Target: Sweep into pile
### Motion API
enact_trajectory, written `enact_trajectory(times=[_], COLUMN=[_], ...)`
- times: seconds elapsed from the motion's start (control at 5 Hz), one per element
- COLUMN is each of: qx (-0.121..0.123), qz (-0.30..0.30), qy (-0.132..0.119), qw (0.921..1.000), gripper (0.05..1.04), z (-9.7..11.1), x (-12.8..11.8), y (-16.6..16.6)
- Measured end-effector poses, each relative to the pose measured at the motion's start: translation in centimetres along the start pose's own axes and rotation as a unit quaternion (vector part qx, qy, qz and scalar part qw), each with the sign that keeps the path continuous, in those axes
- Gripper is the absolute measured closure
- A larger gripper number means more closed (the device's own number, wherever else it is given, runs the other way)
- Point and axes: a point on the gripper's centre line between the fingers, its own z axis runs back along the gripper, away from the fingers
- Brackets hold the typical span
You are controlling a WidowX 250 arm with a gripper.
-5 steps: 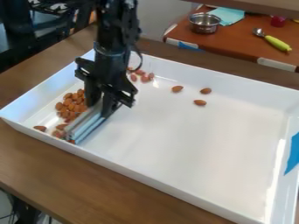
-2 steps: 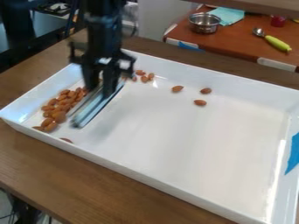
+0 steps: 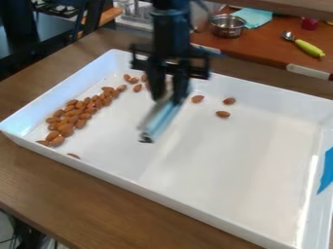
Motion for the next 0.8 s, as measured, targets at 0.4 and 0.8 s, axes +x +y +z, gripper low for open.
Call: enact_trajectory(times=[0.4,0.8], qx=[-0.004,0.023], qz=[-0.007,0.010], qy=[-0.010,-0.011], qw=[0.9999,0.9996], gripper=[0.734,0.734], z=[-0.5,-3.1], x=[2.3,5.3], y=[-7.2,-10.7])
